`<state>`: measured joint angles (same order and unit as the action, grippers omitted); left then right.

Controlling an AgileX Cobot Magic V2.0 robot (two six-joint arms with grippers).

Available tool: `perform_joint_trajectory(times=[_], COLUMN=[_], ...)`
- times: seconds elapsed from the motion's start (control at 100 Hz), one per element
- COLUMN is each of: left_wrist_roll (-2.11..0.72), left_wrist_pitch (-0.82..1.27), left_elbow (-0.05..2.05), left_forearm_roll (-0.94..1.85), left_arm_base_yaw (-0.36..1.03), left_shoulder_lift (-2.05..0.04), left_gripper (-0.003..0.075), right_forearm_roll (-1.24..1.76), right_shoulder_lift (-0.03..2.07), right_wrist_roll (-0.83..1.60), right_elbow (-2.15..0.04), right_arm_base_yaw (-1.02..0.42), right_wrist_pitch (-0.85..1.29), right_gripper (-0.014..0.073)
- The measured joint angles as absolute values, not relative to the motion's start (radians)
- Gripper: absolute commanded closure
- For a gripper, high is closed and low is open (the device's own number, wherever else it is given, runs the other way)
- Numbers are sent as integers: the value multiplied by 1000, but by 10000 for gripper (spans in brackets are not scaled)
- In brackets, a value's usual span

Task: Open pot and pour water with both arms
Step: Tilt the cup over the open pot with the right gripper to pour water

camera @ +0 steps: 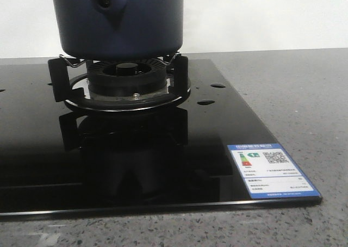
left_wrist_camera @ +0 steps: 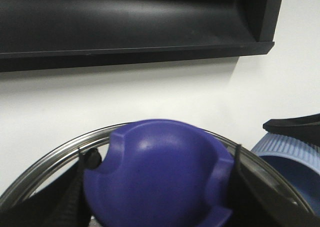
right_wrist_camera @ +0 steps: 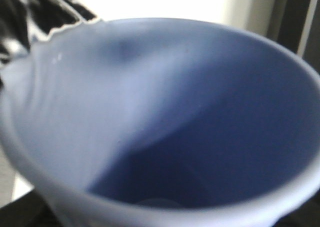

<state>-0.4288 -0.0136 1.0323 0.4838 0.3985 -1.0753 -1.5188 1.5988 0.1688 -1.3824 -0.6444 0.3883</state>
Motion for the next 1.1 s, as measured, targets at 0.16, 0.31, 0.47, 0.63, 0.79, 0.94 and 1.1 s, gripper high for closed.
perform_joint_trajectory(times=[0.16,0.31,0.47,0.63,0.79,0.94,1.1], left_wrist_roll=[-429,-429,-429,-429,-429,-429,-429], left_wrist_pitch=[-14,-14,-14,-14,-14,-14,-14], left_elbow=[1032,1032,1032,1032,1032,1032,1032], left_forearm_roll=[484,484,484,484,484,484,484], left_arm_base_yaw=[398,398,398,398,398,398,398], left_shoulder_lift=[-1075,-1075,-1075,-1075,-1075,-1075,-1075], left_gripper=[363,363,363,363,363,363,363], right_forearm_roll=[-1603,-1670,-1697,-1701,-1702,-1698,-1625], right_shoulder_lift=[1599,1599,1599,1599,1599,1599,1580], right_wrist_roll=[171,171,171,171,141,-74,-338], right_elbow=[-1382,-1382,-1382,-1382,-1382,-1382,-1382], right_arm_base_yaw=[-644,-644,-644,-644,-644,-644,-640], right_wrist_pitch=[381,372,369,369,373,438,493], right_gripper=[286,286,286,286,286,286,286])
